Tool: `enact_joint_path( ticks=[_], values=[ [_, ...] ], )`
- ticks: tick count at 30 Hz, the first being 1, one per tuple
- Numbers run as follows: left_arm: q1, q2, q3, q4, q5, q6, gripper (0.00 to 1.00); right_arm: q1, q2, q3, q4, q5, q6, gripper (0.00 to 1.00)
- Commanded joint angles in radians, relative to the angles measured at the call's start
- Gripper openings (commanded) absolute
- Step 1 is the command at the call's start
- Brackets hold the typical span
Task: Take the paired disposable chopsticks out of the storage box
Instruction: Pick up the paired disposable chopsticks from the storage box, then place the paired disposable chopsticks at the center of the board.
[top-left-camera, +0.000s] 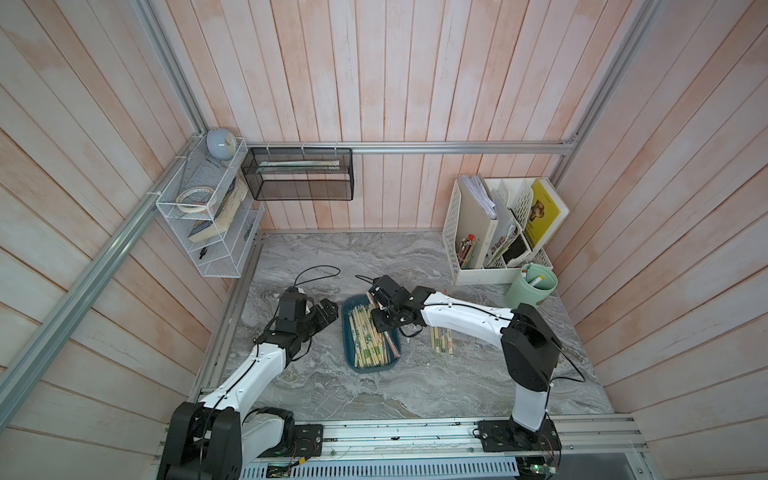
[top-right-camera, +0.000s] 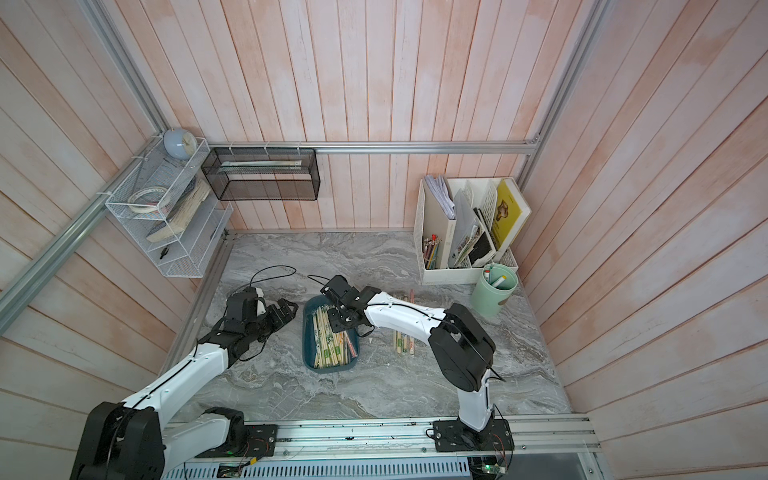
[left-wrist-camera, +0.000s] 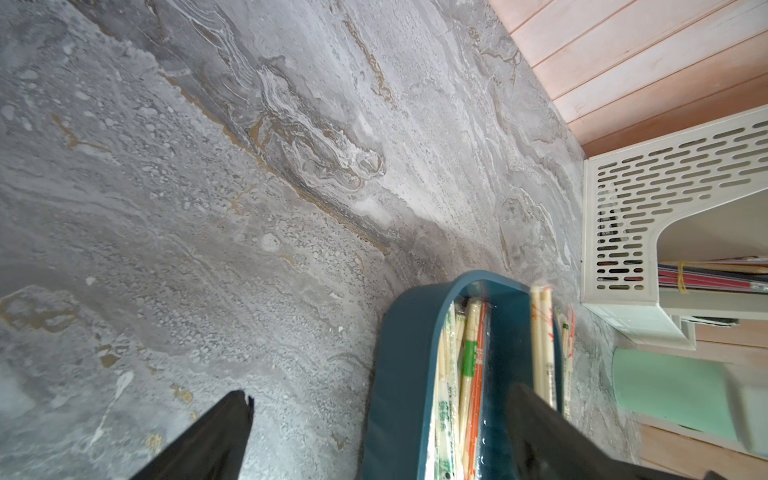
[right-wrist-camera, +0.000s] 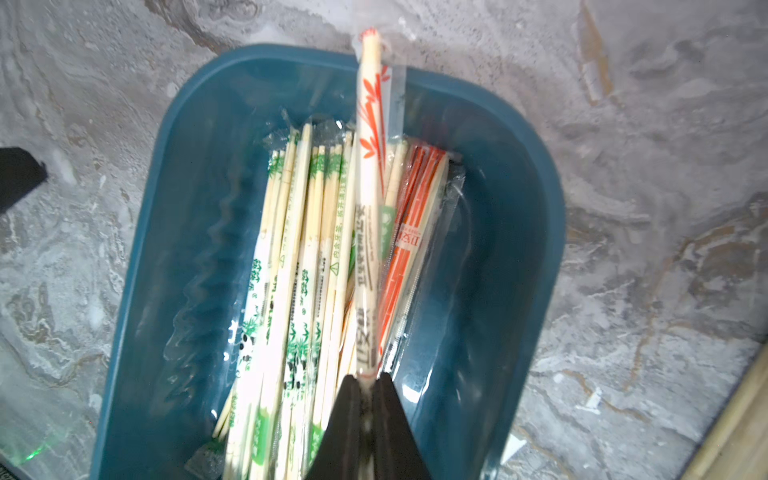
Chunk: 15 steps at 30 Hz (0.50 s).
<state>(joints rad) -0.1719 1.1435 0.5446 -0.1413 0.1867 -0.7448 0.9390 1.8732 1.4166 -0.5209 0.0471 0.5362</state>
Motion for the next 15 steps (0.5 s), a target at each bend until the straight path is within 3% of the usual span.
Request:
enact_joint_path(
  ticks=[1,15],
  values=[
    [0.003,-0.001,0.003,0.019,0.020,0.004,1.00,-0.029,-0.061,-0.026,0.020,0.014,0.039,0.05],
    [-0.020,0.017,0.034,0.015,0.024,-0.006,1.00,-0.179,-0.196,-0.300,0.131,0.075,0.148,0.05]
  ],
)
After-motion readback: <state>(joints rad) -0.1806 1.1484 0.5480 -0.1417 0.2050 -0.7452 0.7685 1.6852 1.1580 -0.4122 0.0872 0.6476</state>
